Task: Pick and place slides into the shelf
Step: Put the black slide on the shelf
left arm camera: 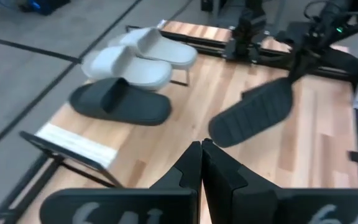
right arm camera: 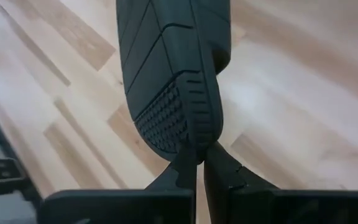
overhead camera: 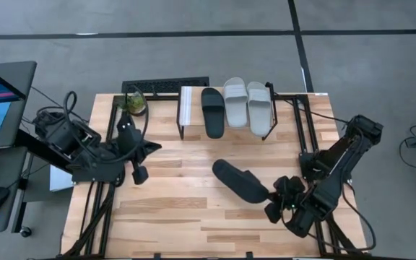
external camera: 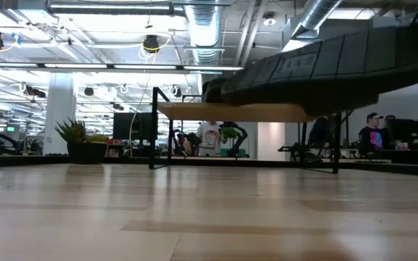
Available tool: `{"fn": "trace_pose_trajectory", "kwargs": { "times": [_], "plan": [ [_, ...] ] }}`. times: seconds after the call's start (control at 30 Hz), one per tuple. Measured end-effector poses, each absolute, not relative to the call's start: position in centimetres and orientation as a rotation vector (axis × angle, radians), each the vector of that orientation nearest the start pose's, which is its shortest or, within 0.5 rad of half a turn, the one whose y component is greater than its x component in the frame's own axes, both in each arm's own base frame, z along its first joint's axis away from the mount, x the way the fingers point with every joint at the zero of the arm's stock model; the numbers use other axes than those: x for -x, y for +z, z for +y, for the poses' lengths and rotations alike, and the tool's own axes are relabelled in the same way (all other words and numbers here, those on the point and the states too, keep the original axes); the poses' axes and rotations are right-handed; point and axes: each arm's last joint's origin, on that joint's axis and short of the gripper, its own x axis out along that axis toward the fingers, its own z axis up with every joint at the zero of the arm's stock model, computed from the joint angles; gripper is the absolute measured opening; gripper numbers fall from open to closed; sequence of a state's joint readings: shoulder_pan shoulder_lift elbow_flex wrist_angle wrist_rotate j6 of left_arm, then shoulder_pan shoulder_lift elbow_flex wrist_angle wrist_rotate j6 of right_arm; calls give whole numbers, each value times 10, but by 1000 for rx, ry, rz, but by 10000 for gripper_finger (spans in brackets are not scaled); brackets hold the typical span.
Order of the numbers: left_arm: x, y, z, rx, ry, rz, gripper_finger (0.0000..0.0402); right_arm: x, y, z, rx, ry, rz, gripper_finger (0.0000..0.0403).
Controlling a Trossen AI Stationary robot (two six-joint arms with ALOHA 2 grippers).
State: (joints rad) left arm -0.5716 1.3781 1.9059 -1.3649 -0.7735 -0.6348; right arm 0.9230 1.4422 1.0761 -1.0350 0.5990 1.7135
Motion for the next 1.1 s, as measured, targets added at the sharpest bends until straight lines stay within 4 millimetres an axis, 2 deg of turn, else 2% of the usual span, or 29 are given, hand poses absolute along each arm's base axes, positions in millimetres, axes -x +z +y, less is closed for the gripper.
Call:
{"fn": "trace_pose_trajectory", "kwargs": {
  "times": [0.43, 0.6, 0.7, 0.9, 1.1],
  "plan": [
    [-197, 476, -99, 150, 301, 523, 0, -164, 293, 208, -228, -684, 959, 0],
    [-202, 478, -97, 158, 283, 506, 0, -173, 308, 215, -140, -598, 965, 0],
    [-203, 478, -95, 162, 281, 510, 0, -184, 311, 214, -80, -580, 939, 0],
    [-205, 478, -92, 156, 285, 517, 0, -201, 324, 199, 20, -572, 910, 0],
    [-203, 473, -86, 132, 269, 598, 0, -218, 345, 185, 113, -543, 881, 0]
  ]
}}
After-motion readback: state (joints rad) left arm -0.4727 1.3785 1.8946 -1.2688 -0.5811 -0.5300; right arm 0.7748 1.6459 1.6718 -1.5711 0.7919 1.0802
